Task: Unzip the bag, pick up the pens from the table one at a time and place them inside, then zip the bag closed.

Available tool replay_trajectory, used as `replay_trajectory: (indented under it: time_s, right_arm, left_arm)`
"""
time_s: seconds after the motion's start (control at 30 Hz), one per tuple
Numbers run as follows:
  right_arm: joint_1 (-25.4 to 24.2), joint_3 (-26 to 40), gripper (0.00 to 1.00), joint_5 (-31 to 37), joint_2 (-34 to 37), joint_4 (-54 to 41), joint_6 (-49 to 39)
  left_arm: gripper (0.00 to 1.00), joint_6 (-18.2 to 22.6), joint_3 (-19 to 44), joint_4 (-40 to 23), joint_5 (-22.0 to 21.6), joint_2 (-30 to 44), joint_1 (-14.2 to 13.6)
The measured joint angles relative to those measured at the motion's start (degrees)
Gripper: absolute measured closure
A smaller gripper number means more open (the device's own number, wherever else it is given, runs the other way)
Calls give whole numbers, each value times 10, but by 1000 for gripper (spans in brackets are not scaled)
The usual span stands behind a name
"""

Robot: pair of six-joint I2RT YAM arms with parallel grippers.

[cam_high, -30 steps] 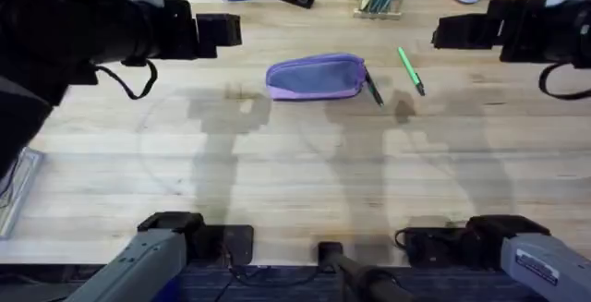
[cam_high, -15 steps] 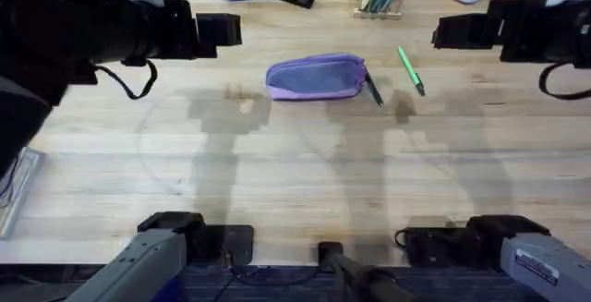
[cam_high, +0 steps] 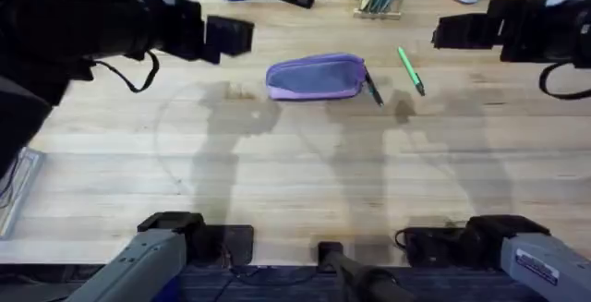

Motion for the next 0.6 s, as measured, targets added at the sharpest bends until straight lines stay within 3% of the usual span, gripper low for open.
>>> replay_trajectory:
  time_s: [0.13,0.27,0.4,0.6]
  right_arm:
    - [0,0,6,0,0,0,0]
    - [0,0,6,0,0,0,0]
    - [0,0,6,0,0,0,0]
    - [0,0,6,0,0,0,0]
  left_arm:
    - [7,98,0,-23,64,0,0]
    - [7,164,0,-47,105,0,0]
    - [7,197,0,-54,123,0,0]
    - [7,213,0,-46,128,0,0]
